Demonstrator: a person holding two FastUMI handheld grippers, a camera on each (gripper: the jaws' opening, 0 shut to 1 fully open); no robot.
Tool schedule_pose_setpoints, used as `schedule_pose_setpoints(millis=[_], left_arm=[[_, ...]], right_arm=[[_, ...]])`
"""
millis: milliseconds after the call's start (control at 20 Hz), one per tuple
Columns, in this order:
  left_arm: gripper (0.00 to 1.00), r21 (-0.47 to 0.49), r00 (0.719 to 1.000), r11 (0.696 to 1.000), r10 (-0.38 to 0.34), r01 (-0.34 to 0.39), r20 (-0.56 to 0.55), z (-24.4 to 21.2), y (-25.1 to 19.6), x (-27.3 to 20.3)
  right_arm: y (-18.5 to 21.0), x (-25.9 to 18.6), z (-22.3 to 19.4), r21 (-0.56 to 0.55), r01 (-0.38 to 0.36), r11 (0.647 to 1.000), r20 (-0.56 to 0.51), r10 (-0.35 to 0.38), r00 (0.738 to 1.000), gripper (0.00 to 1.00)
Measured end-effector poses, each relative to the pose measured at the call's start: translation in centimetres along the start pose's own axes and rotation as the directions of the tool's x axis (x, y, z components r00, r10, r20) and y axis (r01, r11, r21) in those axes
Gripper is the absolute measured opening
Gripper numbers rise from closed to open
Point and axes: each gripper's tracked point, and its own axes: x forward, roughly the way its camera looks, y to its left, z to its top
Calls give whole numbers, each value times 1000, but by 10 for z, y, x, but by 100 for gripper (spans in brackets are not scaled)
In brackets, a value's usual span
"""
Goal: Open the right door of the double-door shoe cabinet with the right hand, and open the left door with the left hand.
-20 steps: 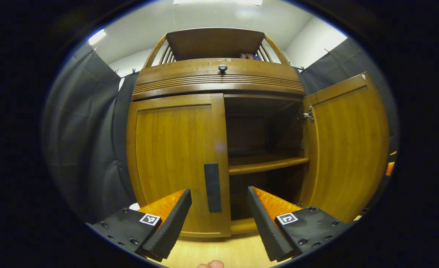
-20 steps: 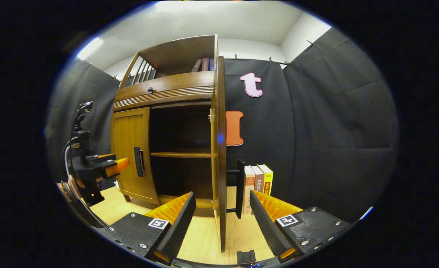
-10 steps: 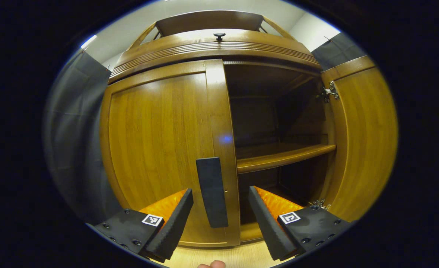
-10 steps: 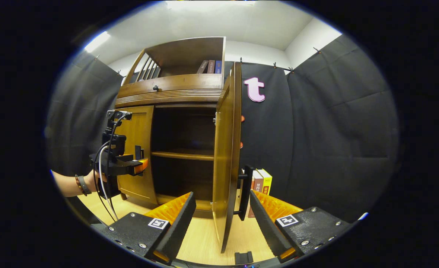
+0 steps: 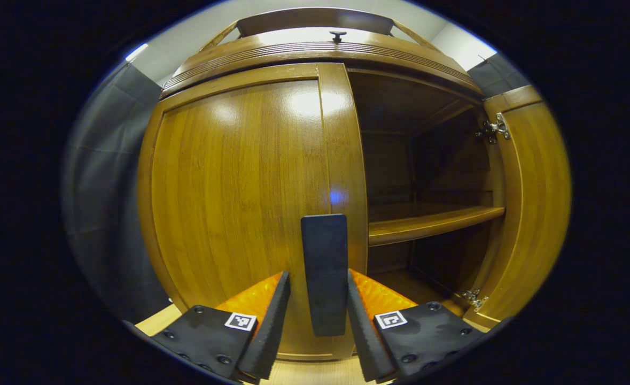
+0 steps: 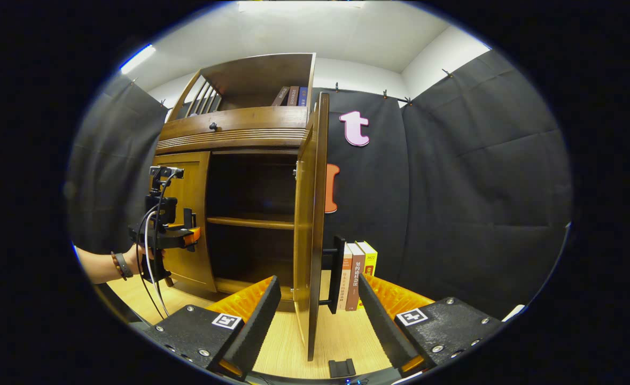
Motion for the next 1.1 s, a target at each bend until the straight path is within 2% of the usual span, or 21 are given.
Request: schedule_pose_setpoints(millis=[50,150,200,350,650,1100], left_arm=[[60,5,1000,1000,-9,9,-3,2,-3,-1],[44,18,1000,1000,4,-4,-8,0,-2,-2],[42,8,1000,1000,3,-3,-10,1,-2,-1],[35,-11,1000,1000,3,-3,-21,1,-3,-5],[34,-27,1000,1000,15,-16,-18,0,4,-49],[34,-55,1000,998,3,-5,-30,1,43,-137]], right_arm=[[-1,-1,-1,-6,-1,1000,-5,1,1000,96],[0,-1,-1,-14,-3,1000,-2,3,1000,96],[0,-1,0,-14,-7,1000,0,7,1000,90],[3,1,-1,-23,-18,1000,-4,18,1000,90],[14,6,0,-28,-42,999,5,43,999,90],[32,18,0,-17,-71,997,6,72,997,91]])
